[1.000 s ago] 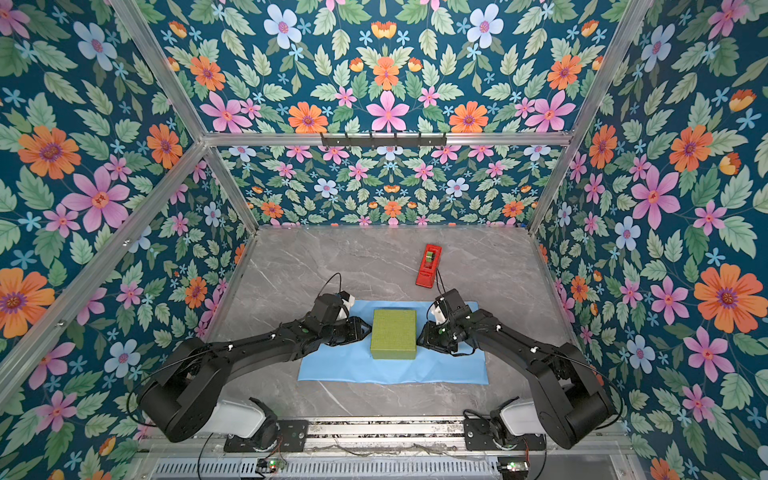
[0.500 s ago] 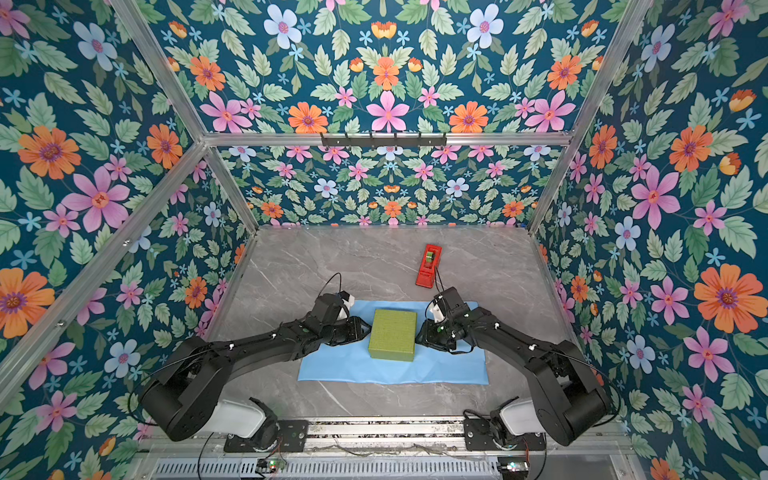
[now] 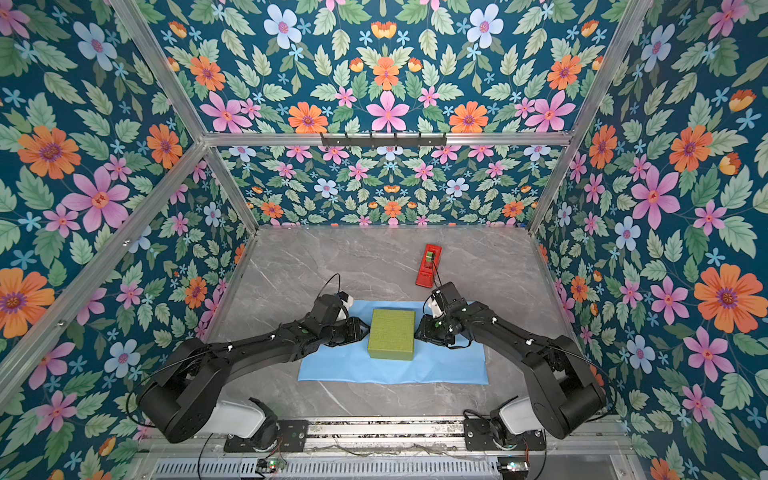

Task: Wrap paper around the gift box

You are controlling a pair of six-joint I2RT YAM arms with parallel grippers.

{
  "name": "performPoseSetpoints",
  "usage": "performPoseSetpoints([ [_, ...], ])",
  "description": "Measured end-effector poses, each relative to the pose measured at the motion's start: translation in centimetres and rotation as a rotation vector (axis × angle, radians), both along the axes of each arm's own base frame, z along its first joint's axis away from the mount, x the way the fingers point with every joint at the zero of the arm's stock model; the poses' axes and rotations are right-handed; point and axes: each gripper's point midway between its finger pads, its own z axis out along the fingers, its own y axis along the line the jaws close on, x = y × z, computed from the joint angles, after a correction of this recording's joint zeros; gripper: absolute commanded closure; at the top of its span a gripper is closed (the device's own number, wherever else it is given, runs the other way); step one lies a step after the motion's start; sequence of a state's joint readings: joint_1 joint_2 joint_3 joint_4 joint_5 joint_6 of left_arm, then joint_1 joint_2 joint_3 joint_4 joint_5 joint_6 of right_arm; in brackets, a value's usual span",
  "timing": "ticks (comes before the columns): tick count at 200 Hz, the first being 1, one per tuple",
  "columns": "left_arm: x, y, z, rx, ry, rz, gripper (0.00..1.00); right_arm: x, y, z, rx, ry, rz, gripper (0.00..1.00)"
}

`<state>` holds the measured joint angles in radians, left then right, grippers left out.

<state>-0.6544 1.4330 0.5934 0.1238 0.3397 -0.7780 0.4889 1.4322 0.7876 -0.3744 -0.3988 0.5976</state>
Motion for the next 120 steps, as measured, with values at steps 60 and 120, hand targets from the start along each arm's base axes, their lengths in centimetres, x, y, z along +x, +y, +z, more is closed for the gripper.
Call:
performPoseSetpoints([
  [60, -0.46, -0.15, 0.0, -0.002, 0.004, -0.006, 0.6, 0.19, -0.16, 0.02, -0.015, -0.003, -0.003, 0.58],
  [120, -0.7, -0.41, -0.38, 0.004, 0.014, -0.016, 0.59, 0.0, -0.34, 0.01, -0.023, 0.001, -0.002, 0.58],
])
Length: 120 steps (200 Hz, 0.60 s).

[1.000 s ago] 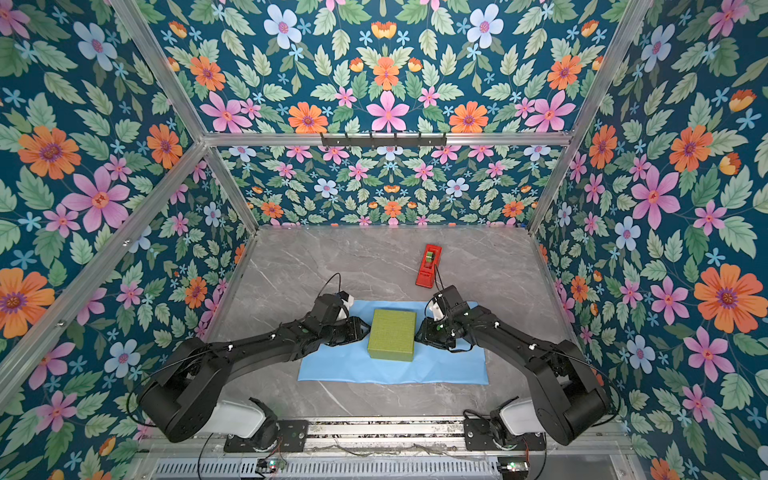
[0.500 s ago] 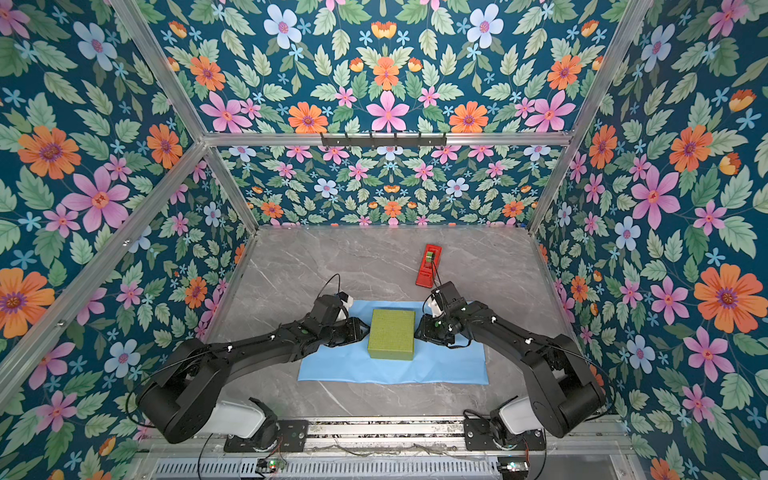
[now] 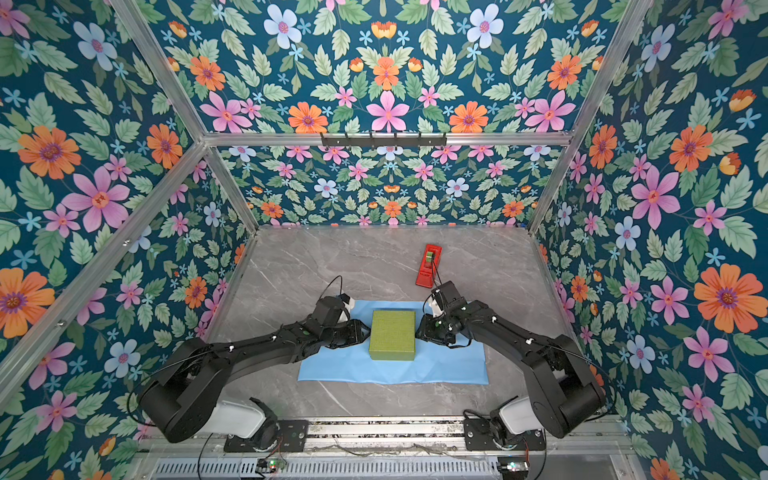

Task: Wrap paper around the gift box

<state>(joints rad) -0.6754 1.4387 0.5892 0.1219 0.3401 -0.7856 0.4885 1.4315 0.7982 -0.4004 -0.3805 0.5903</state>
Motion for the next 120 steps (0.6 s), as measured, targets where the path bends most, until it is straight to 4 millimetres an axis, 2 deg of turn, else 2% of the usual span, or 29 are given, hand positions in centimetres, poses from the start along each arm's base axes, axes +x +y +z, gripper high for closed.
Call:
performPoseSetpoints([
  [100, 0.16, -0.04, 0.02, 0.003, -0.003, 0.003, 0.56, 0.5, -0.45, -0.07, -0.01, -0.008, -0.006, 0.56],
  [120, 0.31, 0.01, 0.11, 0.007, -0.008, 0.009, 0.5, 0.66, -0.68, -0.07, -0.011, -0.009, -0.012, 0.53],
])
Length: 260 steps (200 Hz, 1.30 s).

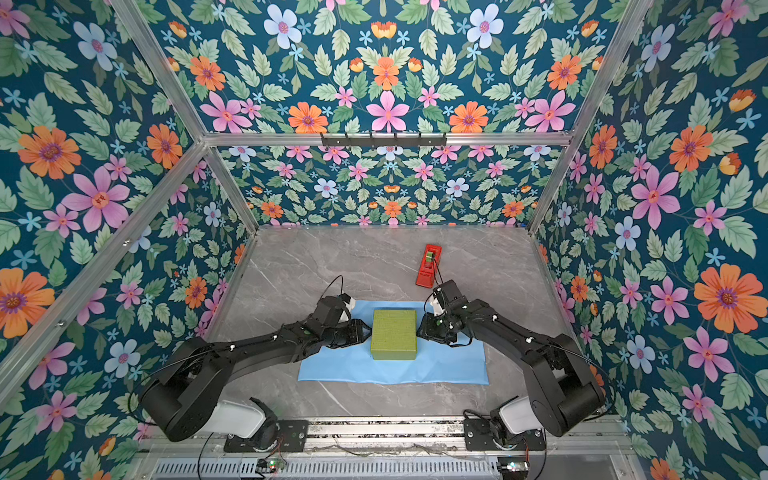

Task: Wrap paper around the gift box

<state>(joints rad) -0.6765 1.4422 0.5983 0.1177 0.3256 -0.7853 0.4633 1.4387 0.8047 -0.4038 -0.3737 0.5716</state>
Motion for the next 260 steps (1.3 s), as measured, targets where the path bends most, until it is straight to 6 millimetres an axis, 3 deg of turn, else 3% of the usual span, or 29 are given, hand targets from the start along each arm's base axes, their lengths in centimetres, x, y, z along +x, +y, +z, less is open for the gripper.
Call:
performPoseSetpoints([
  [27, 0.3, 0.4, 0.5, 0.014, -0.017, 0.019, 0.35, 0.3, -1.3, 0.2, -0.02, -0.005, -0.032, 0.44],
  [51, 0.8, 1.2, 1.4, 0.039, -0.057, 0.057, 0.25, 0.4, -3.7, 0.8, -0.08, -0.021, -0.082, 0.32],
  [83, 1.5, 2.9, 3.1, 0.086, -0.13, 0.116, 0.2, 0.0, -8.3, 1.3, -0.192, -0.029, -0.19, 0.19],
  [117, 2.2, 3.7, 4.8, 0.12, -0.198, 0.138, 0.18, -1.8, -12.7, 0.7, -0.261, 0.008, -0.326, 0.01],
  [197, 2.4, 3.4, 5.6, 0.126, -0.24, 0.102, 0.16, -8.6, -15.1, -3.0, -0.308, 0.211, -0.533, 0.01],
  [260, 2.3, 3.2, 5.3, 0.124, -0.235, 0.086, 0.16, -10.3, -14.7, -4.7, -0.29, 0.304, -0.57, 0.08],
])
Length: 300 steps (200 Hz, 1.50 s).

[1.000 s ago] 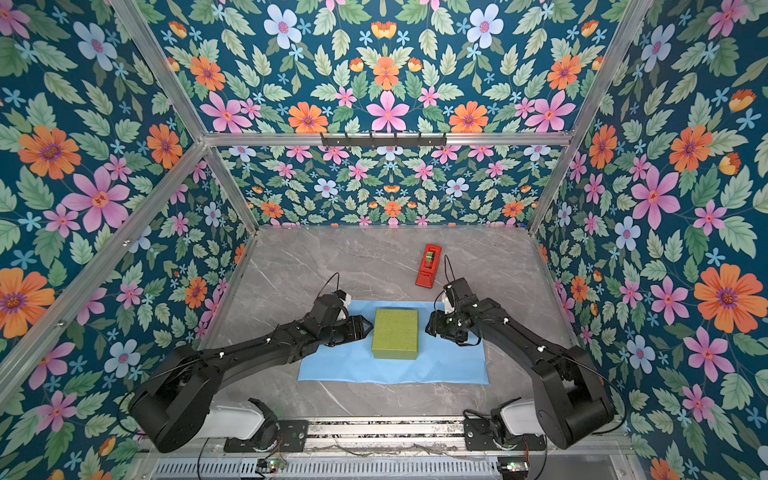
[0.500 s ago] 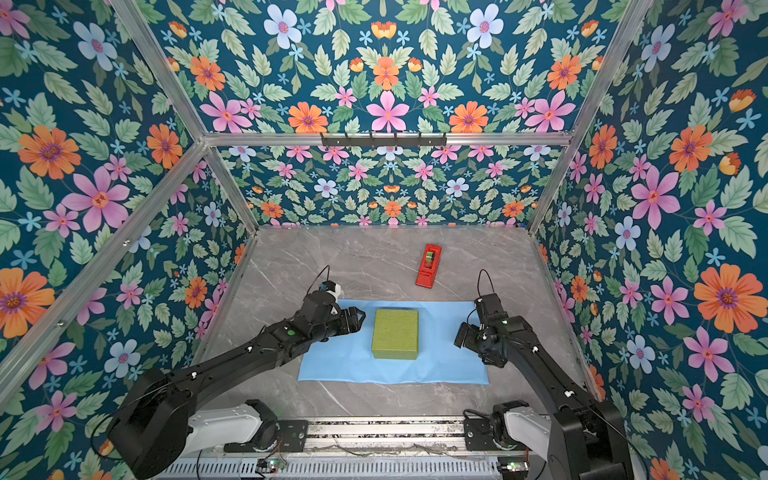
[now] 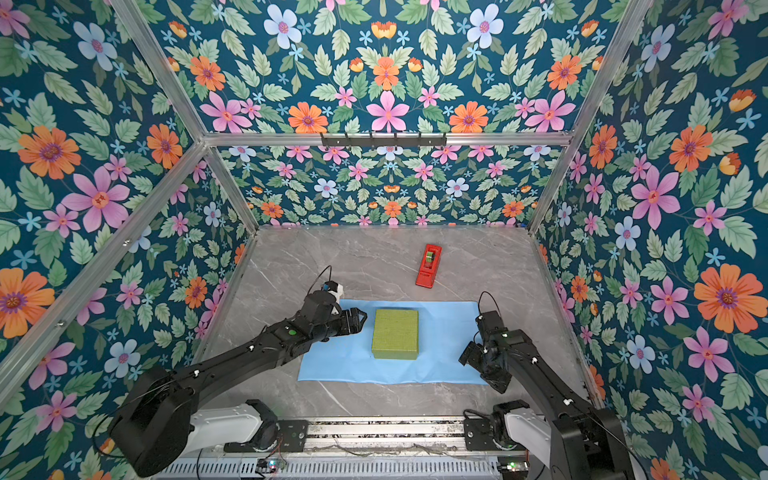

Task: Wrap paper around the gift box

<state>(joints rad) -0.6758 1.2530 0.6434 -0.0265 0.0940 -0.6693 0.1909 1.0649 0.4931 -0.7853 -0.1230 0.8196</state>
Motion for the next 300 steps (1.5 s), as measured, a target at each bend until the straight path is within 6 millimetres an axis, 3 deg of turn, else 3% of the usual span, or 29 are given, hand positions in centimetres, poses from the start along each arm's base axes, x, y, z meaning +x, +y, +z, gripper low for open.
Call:
performPoseSetpoints([
  [45, -0.1, -0.2, -0.2, -0.006, 0.007, -0.01, 0.16, 0.2, 0.6, -0.1, 0.039, -0.026, -0.01, 0.16],
  [126, -0.3, -0.4, 0.0, -0.025, 0.007, -0.018, 0.16, 3.4, 2.2, 1.8, 0.124, -0.239, 0.057, 0.22],
  [213, 0.0, -0.8, 0.7, -0.045, -0.004, -0.019, 0.16, 4.2, 3.1, 6.1, 0.2, -0.467, 0.102, 0.26],
  [266, 0.2, -0.9, 1.5, -0.058, -0.017, -0.017, 0.16, 3.5, 3.0, 7.2, 0.209, -0.521, 0.105, 0.36],
  [300, 0.1, -0.9, 1.8, -0.074, -0.018, -0.008, 0.16, 2.9, 2.8, 7.2, 0.208, -0.515, 0.084, 0.53],
])
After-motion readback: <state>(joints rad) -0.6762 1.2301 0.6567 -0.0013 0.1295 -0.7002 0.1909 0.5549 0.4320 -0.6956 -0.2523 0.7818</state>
